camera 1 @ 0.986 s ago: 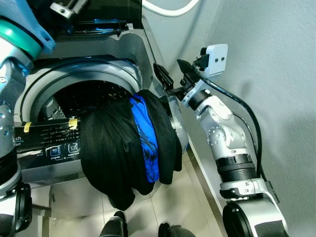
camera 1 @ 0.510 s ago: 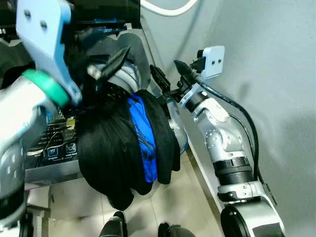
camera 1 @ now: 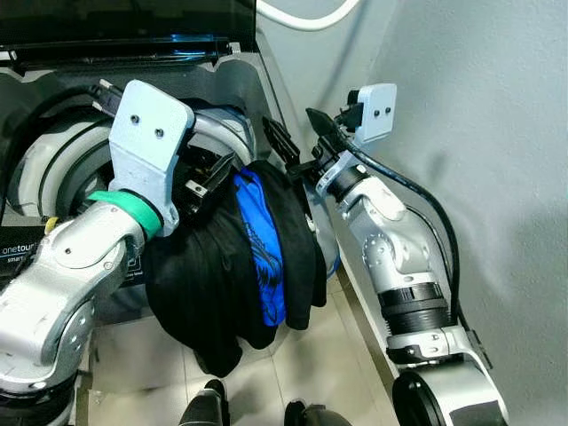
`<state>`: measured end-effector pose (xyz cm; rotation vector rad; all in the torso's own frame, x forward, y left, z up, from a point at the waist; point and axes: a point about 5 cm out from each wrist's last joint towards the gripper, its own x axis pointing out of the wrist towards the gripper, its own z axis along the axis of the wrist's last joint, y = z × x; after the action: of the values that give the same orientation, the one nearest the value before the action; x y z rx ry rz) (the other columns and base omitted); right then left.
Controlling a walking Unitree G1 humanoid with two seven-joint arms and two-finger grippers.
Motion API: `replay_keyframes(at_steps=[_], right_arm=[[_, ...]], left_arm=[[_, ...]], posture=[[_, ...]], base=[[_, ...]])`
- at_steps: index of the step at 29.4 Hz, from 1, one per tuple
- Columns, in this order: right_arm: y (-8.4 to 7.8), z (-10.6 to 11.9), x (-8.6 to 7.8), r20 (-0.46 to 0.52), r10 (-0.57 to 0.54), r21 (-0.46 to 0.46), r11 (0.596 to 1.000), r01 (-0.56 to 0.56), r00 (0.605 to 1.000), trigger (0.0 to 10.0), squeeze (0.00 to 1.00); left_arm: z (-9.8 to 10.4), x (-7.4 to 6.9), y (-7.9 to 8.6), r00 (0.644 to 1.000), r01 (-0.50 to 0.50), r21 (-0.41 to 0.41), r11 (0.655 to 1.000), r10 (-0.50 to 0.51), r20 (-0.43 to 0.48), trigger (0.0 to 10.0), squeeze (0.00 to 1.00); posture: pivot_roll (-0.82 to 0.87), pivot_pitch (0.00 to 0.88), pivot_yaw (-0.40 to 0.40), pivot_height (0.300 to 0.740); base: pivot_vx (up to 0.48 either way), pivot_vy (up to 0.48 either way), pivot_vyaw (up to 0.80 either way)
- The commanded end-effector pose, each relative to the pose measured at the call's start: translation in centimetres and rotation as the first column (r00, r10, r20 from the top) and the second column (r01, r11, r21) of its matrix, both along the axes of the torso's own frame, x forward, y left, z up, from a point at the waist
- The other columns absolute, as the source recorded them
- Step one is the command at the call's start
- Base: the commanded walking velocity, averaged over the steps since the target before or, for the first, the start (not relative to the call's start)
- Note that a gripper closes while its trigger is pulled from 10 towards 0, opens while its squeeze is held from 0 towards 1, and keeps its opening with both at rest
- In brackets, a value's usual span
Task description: Clothes washing
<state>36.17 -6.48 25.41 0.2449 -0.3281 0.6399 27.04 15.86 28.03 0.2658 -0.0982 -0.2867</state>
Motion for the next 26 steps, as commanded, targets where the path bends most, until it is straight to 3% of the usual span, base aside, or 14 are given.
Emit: replay_keyframes(at_steps=[1, 3, 4, 5, 6, 7, 8, 9, 15, 16, 18, 20, 22, 26], right_arm=[[-0.2, -0.6, 0.0, -0.013, -0.009, -0.002, 1.0, 0.009, 1.0, 10.0, 0.0], [-0.2, -0.7, 0.0, -0.013, -0.009, -0.002, 1.0, 0.009, 1.0, 10.0, 0.0], [-0.2, -0.7, 0.0, -0.013, -0.009, -0.002, 1.0, 0.009, 1.0, 10.0, 0.0], [-0.2, -0.7, 0.0, -0.014, -0.008, -0.001, 1.0, 0.008, 1.0, 10.0, 0.0], [-0.2, -0.7, 0.0, -0.014, -0.008, -0.001, 1.0, 0.008, 1.0, 10.0, 0.0], [-0.2, -0.7, 0.0, -0.013, -0.008, -0.001, 1.0, 0.008, 1.0, 10.0, 0.0], [-0.2, -0.7, 0.0, -0.013, -0.009, -0.001, 1.0, 0.009, 1.0, 10.0, 0.0], [-0.2, -0.7, 0.0, -0.013, -0.009, -0.001, 1.0, 0.009, 1.0, 10.0, 0.0], [-0.1, -0.5, 0.0, -0.002, 0.0, -0.007, 1.0, 0.0, 1.0, 10.0, 0.0], [0.1, -0.5, -0.1, 0.004, 0.01, -0.017, 1.0, -0.009, 1.0, 10.0, 0.0], [0.2, -0.5, -0.2, 0.008, 0.016, -0.024, 1.0, -0.016, 1.0, 10.0, 0.0], [0.4, -0.5, -0.3, 0.017, 0.037, -0.033, 0.999, -0.037, 0.999, 10.0, 0.0], [0.8, -0.4, -0.9, 0.042, 0.104, -0.056, 0.993, -0.102, 0.994, 10.0, 0.0], [1.3, -0.2, -2.4, 0.098, 0.27, -0.154, 0.955, -0.254, 0.958, 10.0, 0.0]], left_arm=[[-1.5, 0.5, 0.8, 0.992, -0.068, -0.033, 0.997, 0.064, -0.113, 10.0, 0.0], [-2.0, 0.6, 1.0, 0.984, -0.091, -0.044, 0.995, 0.083, -0.157, 10.0, 0.0], [-2.3, 0.8, 1.3, 0.978, -0.113, -0.052, 0.992, 0.102, -0.183, 8.5, 0.0], [-2.6, 1.0, 2.0, 0.971, -0.157, -0.044, 0.987, 0.146, -0.192, 4.3, 0.0], [-2.6, 1.0, 2.0, 0.971, -0.157, -0.044, 0.987, 0.146, -0.192, 4.3, 0.0], [-2.7, 1.2, 2.6, 0.964, -0.195, -0.036, 0.98, 0.185, -0.191, 7.0, 0.0], [-2.6, 1.4, 3.5, 0.953, -0.248, -0.029, 0.968, 0.239, -0.187, 7.0, 0.0], [-2.3, 1.8, 4.7, 0.939, -0.305, -0.009, 0.952, 0.299, -0.169, 10.0, 0.0], [0.9, 3.2, 8.9, 0.903, -0.43, 0.09, 0.898, 0.43, 0.028, 10.0, 0.0], [1.8, 3.4, 9.4, 0.892, -0.452, 0.13, 0.883, 0.444, 0.085, 7.6, 0.0], [2.4, 3.5, 9.7, 0.884, -0.465, 0.156, 0.871, 0.451, 0.119, 7.6, 0.0], [3.3, 3.6, 10.3, 0.859, -0.508, 0.173, 0.843, 0.483, 0.168, 10.0, 0.0], [4.5, 3.6, 10.7, 0.833, -0.544, 0.193, 0.817, 0.496, 0.246, 10.0, 0.0], [6.4, 3.1, 9.8, 0.835, -0.507, 0.181, 0.843, 0.428, 0.345, 10.0, 0.0]], posture=[[0.17, 0.124, 0.002, 0.74], [0.17, 0.123, 0.003, 0.74], [0.16, 0.122, 0.003, 0.74], [0.16, 0.122, 0.003, 0.74], [0.16, 0.122, 0.003, 0.74], [0.16, 0.122, 0.003, 0.74], [0.17, 0.122, 0.003, 0.74], [0.17, 0.123, 0.0, 0.74], [0.17, 0.128, -0.008, 0.74], [0.17, 0.131, -0.009, 0.74], [0.17, 0.131, -0.009, 0.74], [0.16, 0.134, -0.01, 0.74], [0.16, 0.138, -0.012, 0.74], [0.16, 0.145, -0.016, 0.74]], base=[[0.0, 0.0, 0.0], [0.0, 0.0, 0.0], [0.0, 0.0, 0.0], [0.0, 0.0, 0.0], [0.0, 0.0, 0.0], [0.0, 0.0, 0.0], [0.0, 0.0, 0.0], [0.0, 0.0, 0.0], [0.0, 0.0, 0.0], [0.0, 0.0, 0.0], [0.0, 0.0, 0.0], [0.0, 0.0, 0.0], [0.0, 0.0, 0.0], [0.0, 0.0, 0.0]])
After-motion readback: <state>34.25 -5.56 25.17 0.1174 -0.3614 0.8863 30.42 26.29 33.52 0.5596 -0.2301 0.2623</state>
